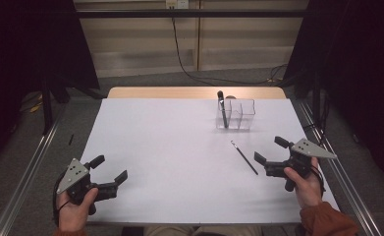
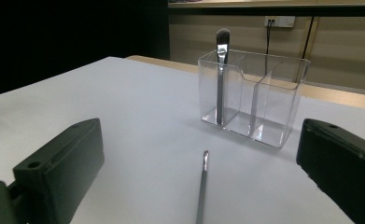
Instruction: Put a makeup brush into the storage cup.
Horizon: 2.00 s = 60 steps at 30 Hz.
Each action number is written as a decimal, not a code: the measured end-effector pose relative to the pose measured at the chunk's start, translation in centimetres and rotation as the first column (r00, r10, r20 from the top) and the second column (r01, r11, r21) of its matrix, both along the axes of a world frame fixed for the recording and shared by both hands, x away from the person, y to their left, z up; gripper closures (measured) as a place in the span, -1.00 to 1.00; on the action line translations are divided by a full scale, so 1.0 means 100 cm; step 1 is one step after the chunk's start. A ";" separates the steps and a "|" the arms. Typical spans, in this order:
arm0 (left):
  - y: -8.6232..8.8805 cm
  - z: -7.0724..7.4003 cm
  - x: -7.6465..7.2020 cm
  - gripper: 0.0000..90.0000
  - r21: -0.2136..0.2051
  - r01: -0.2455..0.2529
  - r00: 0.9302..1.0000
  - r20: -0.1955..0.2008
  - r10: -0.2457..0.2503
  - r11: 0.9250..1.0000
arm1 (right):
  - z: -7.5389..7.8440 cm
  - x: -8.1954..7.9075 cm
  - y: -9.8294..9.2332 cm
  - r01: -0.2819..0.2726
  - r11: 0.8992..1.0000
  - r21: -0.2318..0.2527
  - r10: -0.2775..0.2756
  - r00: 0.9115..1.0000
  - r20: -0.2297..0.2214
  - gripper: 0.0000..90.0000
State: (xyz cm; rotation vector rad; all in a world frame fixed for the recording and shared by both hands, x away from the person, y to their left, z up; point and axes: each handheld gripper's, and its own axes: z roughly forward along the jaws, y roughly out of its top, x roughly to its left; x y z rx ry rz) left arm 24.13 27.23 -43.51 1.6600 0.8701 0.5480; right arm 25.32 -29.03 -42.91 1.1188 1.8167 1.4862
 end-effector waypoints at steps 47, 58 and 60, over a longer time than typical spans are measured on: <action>-0.002 -0.001 0.005 -0.92 0.009 0.009 1.000 -0.013 -0.009 1.000 | 0.016 0.096 0.029 -0.210 0.964 -0.164 0.144 0.929 -0.341 -0.83; -0.002 0.000 0.006 -0.92 0.011 0.018 1.000 -0.010 -0.017 1.000 | 0.014 0.111 0.040 -0.289 0.933 -0.215 0.167 0.877 -0.451 -0.80; -0.002 0.000 0.006 -0.92 0.010 0.017 1.000 -0.011 -0.017 1.000 | 0.015 0.114 0.043 -0.303 0.921 -0.243 0.161 0.867 -0.472 -0.79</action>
